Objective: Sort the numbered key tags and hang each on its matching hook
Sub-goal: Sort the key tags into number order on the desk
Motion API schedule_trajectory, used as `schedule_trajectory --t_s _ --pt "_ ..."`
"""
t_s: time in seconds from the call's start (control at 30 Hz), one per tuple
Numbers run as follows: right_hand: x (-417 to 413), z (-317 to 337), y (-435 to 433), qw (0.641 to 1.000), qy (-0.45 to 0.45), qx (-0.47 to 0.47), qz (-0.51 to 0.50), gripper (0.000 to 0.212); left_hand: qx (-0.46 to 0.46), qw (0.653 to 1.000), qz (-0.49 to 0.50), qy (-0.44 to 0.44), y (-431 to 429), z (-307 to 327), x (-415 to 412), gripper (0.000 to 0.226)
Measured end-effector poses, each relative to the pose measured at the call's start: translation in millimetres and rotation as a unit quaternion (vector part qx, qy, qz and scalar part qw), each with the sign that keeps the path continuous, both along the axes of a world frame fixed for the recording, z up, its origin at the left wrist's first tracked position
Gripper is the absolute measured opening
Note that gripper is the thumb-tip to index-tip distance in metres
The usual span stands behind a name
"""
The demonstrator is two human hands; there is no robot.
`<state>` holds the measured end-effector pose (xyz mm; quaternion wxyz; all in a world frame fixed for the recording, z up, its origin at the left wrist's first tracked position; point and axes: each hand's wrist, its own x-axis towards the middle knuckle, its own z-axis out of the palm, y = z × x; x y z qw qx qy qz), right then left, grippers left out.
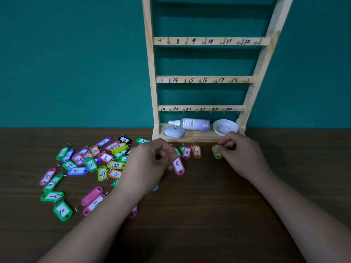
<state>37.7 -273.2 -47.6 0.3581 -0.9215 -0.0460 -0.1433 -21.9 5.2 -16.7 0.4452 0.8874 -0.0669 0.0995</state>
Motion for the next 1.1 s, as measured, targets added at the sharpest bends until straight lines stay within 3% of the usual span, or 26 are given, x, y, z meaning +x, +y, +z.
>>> schedule_trajectory --t_s 0.1,0.27,0.57,0.87,1.1 --pt "-14.8 7.0 16.8 0.998 -0.023 0.017 0.060 0.003 0.003 1.000 -0.005 -0.005 0.2 -0.4 -0.7 0.017" --pt "-35.2 10.7 51.6 0.975 -0.011 0.085 0.205 0.012 -0.004 1.000 -0.005 -0.021 -0.4 -2.2 -2.0 0.014" --pt "-34.5 9.6 55.2 0.955 0.040 0.132 0.262 0.024 0.019 0.999 -0.038 -0.031 -4.3 -7.1 1.3 0.015" --pt "-31.8 13.7 50.3 0.956 0.059 0.133 0.254 0.020 0.006 0.998 -0.058 -0.029 -6.0 -5.3 -1.6 0.012" --pt "-9.8 14.4 28.0 0.991 0.020 0.100 0.084 0.015 0.028 0.999 -0.010 -0.037 6.3 -2.6 -2.2 0.009"
